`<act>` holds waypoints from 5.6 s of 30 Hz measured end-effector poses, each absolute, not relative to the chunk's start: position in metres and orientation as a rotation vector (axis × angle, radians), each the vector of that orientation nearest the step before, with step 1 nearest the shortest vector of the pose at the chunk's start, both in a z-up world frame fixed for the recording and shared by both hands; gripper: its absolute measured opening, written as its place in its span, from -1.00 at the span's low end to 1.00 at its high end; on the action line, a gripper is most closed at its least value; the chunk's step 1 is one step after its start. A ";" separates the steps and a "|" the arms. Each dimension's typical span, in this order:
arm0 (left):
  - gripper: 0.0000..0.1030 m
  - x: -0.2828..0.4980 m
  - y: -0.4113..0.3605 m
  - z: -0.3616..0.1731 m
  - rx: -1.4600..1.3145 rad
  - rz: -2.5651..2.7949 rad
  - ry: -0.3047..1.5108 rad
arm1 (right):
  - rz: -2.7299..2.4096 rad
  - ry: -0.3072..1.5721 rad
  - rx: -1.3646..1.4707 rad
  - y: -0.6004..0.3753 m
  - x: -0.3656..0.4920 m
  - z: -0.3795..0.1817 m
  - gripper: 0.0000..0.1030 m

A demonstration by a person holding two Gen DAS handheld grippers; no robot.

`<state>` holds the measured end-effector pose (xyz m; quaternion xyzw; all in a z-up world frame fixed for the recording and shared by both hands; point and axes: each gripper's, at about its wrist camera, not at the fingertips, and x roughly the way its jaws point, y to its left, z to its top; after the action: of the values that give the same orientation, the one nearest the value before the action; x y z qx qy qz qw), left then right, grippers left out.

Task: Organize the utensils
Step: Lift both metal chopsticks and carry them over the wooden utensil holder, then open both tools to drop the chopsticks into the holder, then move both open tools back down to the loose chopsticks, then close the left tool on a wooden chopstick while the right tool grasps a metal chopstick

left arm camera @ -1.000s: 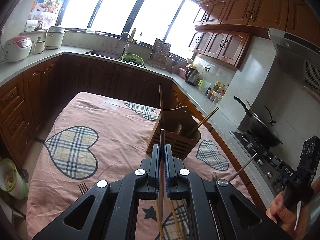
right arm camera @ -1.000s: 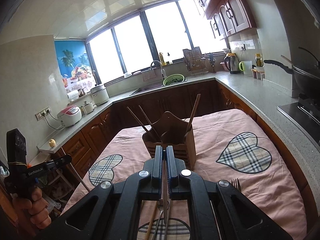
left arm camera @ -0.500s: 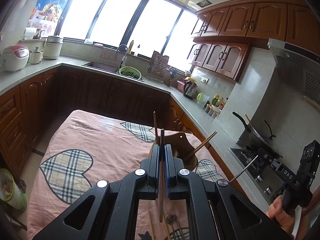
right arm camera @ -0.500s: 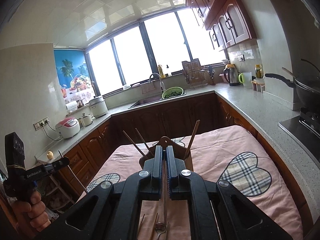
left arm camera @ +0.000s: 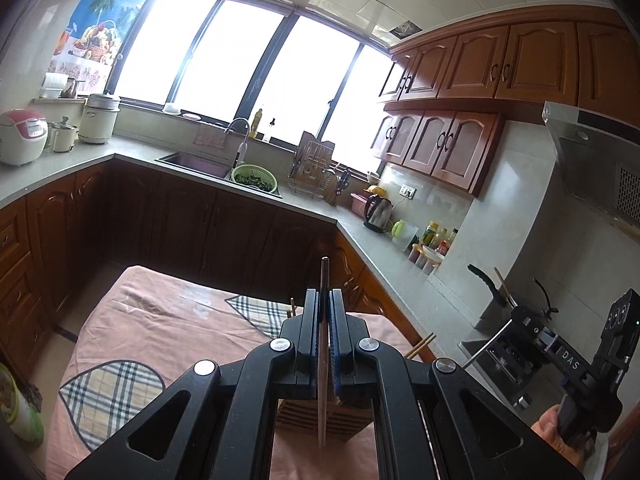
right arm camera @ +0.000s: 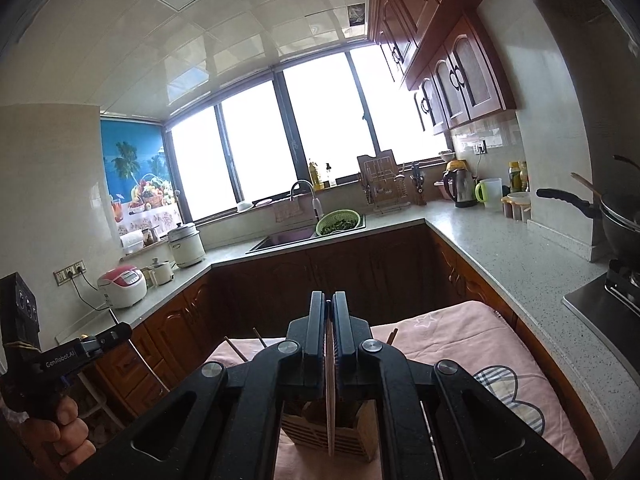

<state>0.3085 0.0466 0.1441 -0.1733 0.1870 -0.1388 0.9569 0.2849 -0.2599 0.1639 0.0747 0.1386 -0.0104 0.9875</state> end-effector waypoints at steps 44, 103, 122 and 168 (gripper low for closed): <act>-0.92 0.479 -0.013 0.031 -0.327 -0.228 0.541 | -0.100 0.426 0.260 -0.302 0.360 0.064 -0.92; 0.58 0.217 0.054 0.042 -0.334 -0.125 0.662 | -0.012 0.492 0.240 -0.254 0.190 0.043 0.97; 0.57 0.195 0.048 0.031 -0.302 -0.124 0.754 | -0.008 0.600 0.193 -0.232 0.162 0.007 0.97; 0.27 0.321 -0.039 -0.053 -0.095 -0.223 1.032 | 0.027 1.001 0.018 -0.216 0.238 -0.098 -0.59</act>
<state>0.3205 -0.0388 -0.0532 -0.0455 0.4923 -0.1065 0.8627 0.2378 -0.2162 -0.0984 0.0085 0.4796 0.0128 0.8773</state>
